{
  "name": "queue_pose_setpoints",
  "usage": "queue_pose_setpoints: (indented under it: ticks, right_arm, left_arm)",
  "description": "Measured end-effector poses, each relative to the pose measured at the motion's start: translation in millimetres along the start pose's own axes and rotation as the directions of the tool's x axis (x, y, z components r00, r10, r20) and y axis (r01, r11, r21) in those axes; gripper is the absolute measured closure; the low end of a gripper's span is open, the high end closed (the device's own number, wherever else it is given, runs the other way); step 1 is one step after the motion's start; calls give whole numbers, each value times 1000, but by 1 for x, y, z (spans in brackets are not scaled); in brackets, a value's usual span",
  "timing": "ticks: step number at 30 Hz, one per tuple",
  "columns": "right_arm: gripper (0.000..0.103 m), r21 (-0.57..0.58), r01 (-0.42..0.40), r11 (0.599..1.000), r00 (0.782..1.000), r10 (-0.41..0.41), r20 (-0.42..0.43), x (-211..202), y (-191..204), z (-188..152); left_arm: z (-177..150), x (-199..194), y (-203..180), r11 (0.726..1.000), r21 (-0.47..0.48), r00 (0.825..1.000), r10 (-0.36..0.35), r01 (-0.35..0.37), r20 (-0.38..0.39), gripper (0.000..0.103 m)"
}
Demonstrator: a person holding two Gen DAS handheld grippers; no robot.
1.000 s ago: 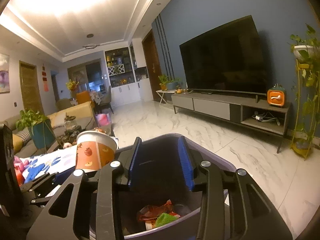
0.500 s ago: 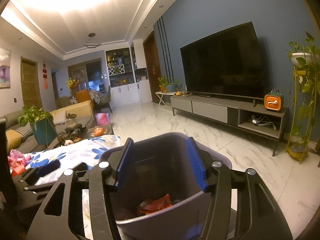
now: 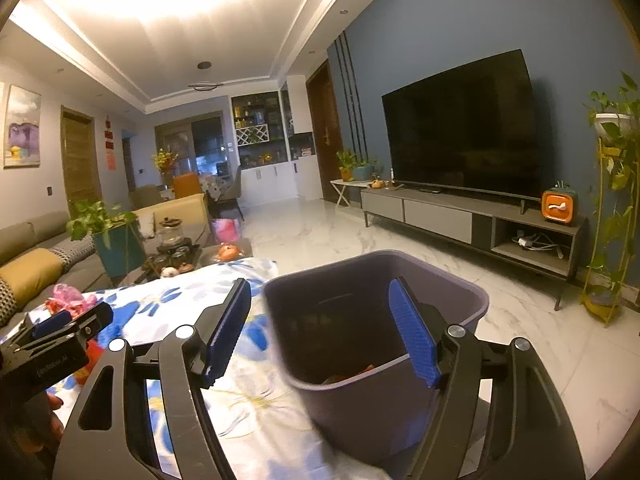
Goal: Collect trash
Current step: 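Move both tools back over the table toward the red tin and black bag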
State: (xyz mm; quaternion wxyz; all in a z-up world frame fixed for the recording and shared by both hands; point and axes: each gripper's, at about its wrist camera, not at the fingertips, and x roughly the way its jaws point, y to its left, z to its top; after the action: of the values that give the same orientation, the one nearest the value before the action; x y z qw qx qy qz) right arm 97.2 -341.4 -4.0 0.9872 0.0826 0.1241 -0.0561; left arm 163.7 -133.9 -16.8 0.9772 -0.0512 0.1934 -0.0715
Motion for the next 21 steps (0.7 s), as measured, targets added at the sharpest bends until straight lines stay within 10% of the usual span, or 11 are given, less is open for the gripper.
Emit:
queue_pose_setpoints:
  ticks: [21]
  right_arm:
    - [28,-86,-203,975,977,196,-78,-18,132,-30]
  left_arm:
    - [-20,-75,139,963,-93,968,252,-251,-1,13]
